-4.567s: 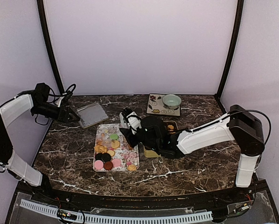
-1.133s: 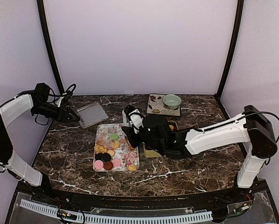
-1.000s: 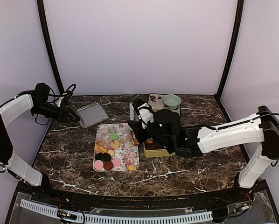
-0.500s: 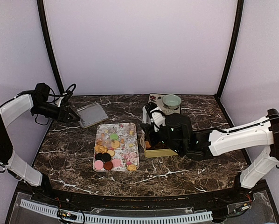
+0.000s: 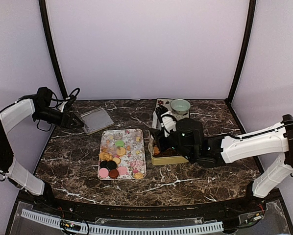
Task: Pack the cookies
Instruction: Place the fake cookies in the empty pocket of the box.
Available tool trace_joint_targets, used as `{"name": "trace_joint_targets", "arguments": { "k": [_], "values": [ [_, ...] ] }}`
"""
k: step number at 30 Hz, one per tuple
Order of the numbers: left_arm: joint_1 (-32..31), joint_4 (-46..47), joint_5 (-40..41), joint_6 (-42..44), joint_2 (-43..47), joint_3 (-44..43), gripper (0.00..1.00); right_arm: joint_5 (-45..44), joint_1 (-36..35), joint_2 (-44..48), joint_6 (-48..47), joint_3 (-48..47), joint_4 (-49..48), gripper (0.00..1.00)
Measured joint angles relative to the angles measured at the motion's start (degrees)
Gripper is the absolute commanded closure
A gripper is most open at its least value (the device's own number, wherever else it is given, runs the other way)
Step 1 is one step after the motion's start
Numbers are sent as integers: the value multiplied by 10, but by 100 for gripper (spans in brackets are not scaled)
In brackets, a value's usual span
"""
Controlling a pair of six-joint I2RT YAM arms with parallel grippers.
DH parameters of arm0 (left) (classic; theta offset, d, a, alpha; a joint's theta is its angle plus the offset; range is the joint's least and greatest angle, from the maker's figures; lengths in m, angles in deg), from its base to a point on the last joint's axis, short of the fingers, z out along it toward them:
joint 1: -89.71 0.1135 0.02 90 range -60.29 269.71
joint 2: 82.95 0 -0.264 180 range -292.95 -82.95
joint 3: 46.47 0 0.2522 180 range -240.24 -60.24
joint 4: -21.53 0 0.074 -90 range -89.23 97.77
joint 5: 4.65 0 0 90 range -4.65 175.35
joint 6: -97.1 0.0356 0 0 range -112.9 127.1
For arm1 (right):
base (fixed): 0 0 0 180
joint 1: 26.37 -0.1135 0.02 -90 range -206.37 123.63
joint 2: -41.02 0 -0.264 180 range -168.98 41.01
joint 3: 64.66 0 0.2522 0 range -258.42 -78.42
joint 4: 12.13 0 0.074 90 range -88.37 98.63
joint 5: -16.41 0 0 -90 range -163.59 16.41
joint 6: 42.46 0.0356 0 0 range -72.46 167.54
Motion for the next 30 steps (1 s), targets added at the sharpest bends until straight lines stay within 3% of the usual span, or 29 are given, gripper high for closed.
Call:
{"name": "trace_joint_targets", "arguments": {
  "k": [15,30],
  "values": [
    [0,0,0,0,0,0,10,-2,7,9,-12,4,17,57],
    [0,0,-2,0,0,0,10,14,8,13,-9,4,19,67]
  ]
}}
